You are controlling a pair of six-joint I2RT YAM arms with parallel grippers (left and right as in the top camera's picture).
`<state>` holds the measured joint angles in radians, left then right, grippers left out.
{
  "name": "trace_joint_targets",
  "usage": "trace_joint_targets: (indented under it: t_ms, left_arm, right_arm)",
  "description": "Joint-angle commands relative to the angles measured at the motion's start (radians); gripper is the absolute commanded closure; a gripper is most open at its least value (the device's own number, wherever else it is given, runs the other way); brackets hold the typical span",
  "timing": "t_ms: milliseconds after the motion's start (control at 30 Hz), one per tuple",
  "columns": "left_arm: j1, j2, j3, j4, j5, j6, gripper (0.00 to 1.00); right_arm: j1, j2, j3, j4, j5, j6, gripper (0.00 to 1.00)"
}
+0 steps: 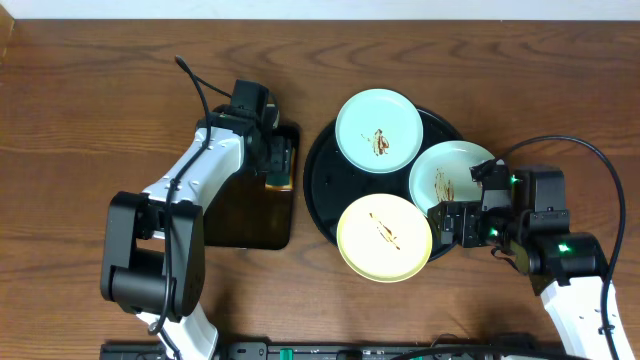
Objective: Clean dirty plates on tray and stack at the side
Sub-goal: 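Lower left gripper onto the green sponge and close on it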
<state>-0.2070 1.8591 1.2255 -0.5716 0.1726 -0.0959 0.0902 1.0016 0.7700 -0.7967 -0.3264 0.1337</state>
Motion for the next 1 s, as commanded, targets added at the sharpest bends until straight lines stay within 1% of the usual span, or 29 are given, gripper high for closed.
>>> trace_joint_targets:
  t_ms: [0, 367, 733, 867, 967]
  left_arm:
    - [-0.002, 0.014, 0.003, 0.002, -0.017, 0.013, 0.28]
    - [-0.041, 0.016, -0.005, 0.014, -0.017, 0.013, 0.27]
    - [-0.042, 0.019, -0.032, 0.024, -0.035, 0.013, 0.27]
    - [-0.042, 0.019, -0.033, 0.024, -0.035, 0.013, 0.28]
    - [-0.042, 0.025, -0.033, 0.024, -0.035, 0.013, 0.31]
  right_arm:
    - [0.008, 0.0, 0.014, 0.0, -0.011, 0.008, 0.04]
    - [0.008, 0.0, 0.014, 0.0, -0.011, 0.008, 0.04]
    - [0.008, 0.0, 0.014, 0.0, -0.011, 0.008, 0.04]
    - [0.008, 0.0, 0.014, 0.0, -0.011, 0.008, 0.05]
    - [0.008, 0.0, 0.014, 0.0, -0.011, 0.008, 0.05]
